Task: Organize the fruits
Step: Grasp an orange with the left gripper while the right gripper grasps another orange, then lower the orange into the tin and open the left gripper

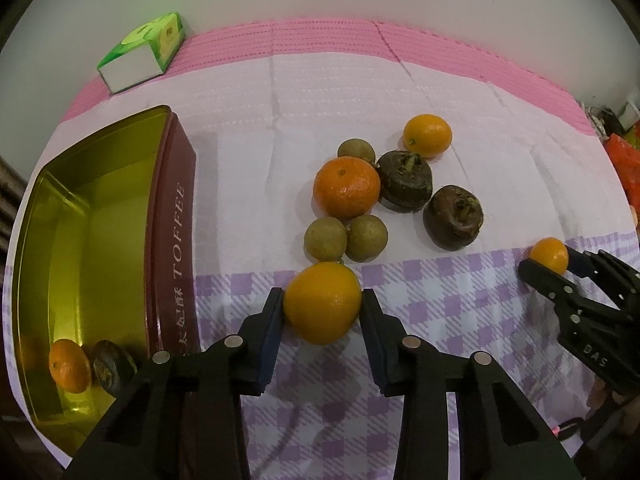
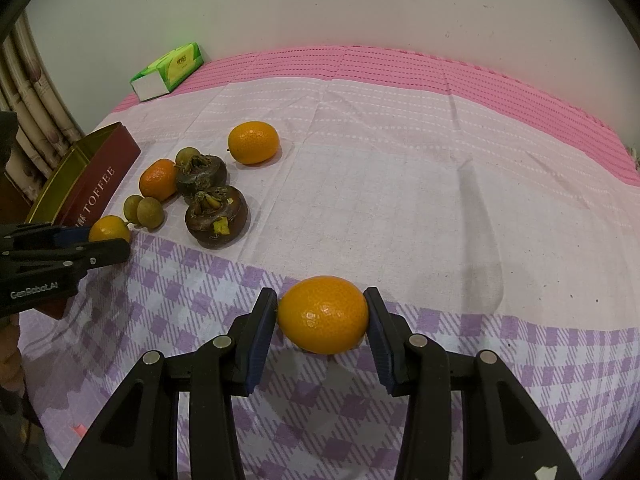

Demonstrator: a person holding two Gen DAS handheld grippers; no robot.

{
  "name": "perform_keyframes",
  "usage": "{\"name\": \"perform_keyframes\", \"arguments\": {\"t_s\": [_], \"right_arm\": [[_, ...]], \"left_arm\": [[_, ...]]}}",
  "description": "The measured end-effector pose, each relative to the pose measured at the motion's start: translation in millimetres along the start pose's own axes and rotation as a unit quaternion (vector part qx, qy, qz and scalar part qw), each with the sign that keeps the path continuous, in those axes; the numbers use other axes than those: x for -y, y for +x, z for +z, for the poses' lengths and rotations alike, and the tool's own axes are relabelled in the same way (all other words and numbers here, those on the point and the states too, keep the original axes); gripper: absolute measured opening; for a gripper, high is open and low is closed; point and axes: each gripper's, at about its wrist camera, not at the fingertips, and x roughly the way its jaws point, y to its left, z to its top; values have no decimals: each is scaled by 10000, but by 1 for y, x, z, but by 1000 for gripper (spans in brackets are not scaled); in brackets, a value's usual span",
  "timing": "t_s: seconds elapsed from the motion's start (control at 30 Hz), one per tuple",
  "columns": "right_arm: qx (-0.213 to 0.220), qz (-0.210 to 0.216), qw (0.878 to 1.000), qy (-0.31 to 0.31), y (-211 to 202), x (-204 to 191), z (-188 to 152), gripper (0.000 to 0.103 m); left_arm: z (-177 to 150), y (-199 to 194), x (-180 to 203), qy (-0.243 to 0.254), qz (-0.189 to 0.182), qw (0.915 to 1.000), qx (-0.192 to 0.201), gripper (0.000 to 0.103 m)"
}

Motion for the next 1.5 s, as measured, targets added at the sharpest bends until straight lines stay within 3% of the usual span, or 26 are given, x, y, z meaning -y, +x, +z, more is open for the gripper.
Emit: {"name": "perform_keyframes", "arguments": {"t_s": [0.33,0.57,0.97,1.5], "right_arm": [[12,-110,9999,-79,2,-5,0,41],[38,-215,9996,-164,4,-10,0,41],[38,-329,9993,-196,6,-14,0,42],[24,-351,9992,-204,7,-15,1,42]], "left_arm": [[1,-45,-18,-153,-39,9991,383,39],[9,-67,-70,-528,410,9958,620,39],[-2,-54,-164,-1414,851,9855,403,39],[-7,-12,-175,-1434,1015,9841,-249,39]]}}
